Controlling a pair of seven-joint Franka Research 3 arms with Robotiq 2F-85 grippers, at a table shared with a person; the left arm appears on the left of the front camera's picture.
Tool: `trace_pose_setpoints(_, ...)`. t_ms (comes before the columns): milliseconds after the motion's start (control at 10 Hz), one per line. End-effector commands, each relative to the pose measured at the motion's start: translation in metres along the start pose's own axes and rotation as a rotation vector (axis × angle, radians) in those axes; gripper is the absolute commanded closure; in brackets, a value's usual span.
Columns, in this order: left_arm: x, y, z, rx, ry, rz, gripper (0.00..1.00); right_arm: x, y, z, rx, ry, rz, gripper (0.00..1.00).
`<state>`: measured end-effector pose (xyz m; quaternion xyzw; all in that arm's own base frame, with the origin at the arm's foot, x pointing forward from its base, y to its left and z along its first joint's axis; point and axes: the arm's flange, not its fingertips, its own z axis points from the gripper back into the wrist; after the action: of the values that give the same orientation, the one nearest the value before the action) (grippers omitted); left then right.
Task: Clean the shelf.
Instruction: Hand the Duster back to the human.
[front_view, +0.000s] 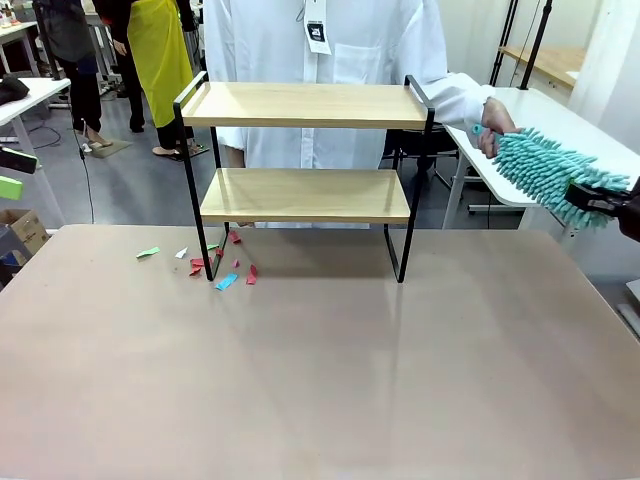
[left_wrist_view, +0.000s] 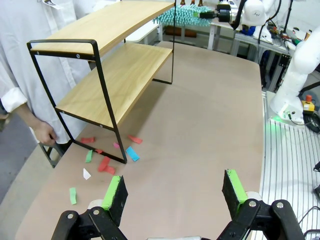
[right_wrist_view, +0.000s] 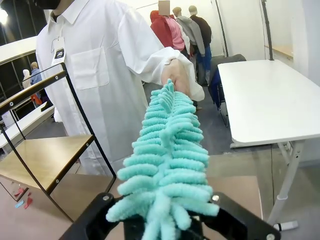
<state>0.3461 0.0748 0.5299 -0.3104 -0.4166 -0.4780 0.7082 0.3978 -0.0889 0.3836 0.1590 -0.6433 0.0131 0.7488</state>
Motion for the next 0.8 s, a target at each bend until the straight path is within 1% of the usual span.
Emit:
trace_pose_setpoints(0,0.002,0.001,0.000,-0.003,-0.031,-0.014,0.00,0.000,0.000,0.000,0.000,0.001,0.000,0.40)
trace_pose_setpoints(100,0.002,0.001,0.000,-0.003,-0.031,-0.014,0.00,-0.001,0.001,0.000,-0.003,0.003,-0.002,0.26)
trace_pose_setpoints(200,0.002,0.001,0.000,-0.003,-0.031,-0.014,0.00,-0.001,0.001,0.000,-0.005,0.002,-0.001,0.00)
trace_pose_setpoints(400,0.002,0.001,0.000,-0.003,-0.031,-0.014,0.00,0.001,0.001,0.000,-0.012,0.003,-0.011,0.00)
trace_pose_setpoints(500,0.002,0.001,0.000,-0.003,-0.031,-0.014,0.00,0.006,0.000,0.003,-0.010,-0.009,-0.033,0.03)
trace_pose_setpoints(600,0.002,0.001,0.000,-0.003,-0.031,-0.014,0.00,0.019,-0.003,0.006,-0.005,-0.032,-0.054,0.00)
trace_pose_setpoints(700,0.002,0.001,0.000,-0.003,-0.031,-0.014,0.00,0.039,-0.006,0.010,0.020,-0.054,-0.091,0.00)
